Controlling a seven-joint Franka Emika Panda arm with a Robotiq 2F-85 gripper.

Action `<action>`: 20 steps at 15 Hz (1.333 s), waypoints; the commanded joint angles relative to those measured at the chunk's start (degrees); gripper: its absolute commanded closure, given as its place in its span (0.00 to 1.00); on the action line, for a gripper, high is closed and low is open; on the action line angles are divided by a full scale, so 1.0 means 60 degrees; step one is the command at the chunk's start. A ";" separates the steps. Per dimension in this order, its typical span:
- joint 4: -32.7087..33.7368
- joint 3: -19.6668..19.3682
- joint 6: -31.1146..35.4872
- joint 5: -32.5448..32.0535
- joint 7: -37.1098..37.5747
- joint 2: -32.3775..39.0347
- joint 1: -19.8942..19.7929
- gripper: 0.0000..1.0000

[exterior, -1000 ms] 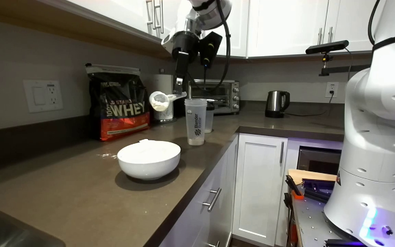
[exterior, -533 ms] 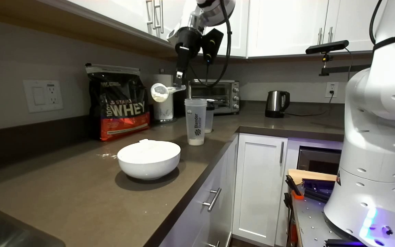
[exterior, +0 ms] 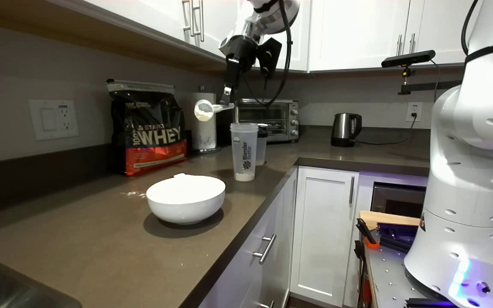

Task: Scoop some powder and put it in the bottle

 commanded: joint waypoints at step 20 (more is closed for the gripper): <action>-0.0315 -0.0893 0.0810 -0.1248 0.0809 -0.0735 -0.1014 0.98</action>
